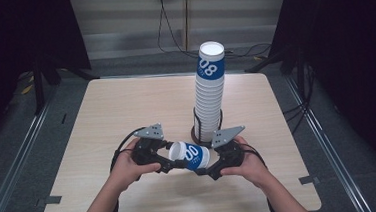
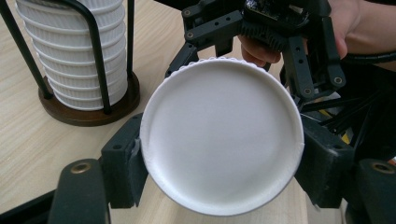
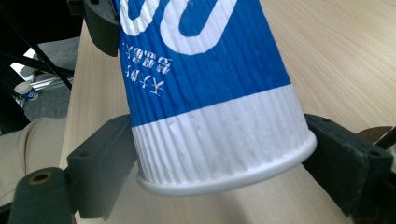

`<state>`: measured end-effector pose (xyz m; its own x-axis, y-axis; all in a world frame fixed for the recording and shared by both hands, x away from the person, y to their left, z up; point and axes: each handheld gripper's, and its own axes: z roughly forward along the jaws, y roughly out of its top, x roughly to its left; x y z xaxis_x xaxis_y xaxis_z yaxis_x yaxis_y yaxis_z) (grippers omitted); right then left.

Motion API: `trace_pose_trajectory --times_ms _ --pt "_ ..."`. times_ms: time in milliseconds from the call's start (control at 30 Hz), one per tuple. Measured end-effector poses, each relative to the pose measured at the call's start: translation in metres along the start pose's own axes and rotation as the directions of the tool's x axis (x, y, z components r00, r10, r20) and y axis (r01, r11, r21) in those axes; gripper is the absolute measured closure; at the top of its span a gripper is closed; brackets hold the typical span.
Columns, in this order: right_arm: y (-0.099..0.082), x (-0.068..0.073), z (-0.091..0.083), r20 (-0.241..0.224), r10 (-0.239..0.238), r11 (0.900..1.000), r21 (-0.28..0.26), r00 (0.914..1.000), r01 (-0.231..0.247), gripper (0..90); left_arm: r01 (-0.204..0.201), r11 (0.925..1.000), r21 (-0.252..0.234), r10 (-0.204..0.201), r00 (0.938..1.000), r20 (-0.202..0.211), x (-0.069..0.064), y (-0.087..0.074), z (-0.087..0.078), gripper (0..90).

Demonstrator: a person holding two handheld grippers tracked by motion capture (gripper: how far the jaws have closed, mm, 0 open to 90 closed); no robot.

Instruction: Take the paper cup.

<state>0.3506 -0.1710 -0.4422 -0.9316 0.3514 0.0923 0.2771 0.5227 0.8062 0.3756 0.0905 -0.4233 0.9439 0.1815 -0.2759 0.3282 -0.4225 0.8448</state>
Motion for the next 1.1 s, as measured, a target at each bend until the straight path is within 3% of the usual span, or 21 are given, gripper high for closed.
trace_pose_trajectory --times_ms 1100 --pt "-0.0016 0.0019 0.0031 0.014 -0.023 0.9997 -0.004 0.9996 0.023 15.4 0.015 0.9997 -0.021 -0.014 0.9996 0.026 0.0048 -0.0048 -0.0013 28.5"
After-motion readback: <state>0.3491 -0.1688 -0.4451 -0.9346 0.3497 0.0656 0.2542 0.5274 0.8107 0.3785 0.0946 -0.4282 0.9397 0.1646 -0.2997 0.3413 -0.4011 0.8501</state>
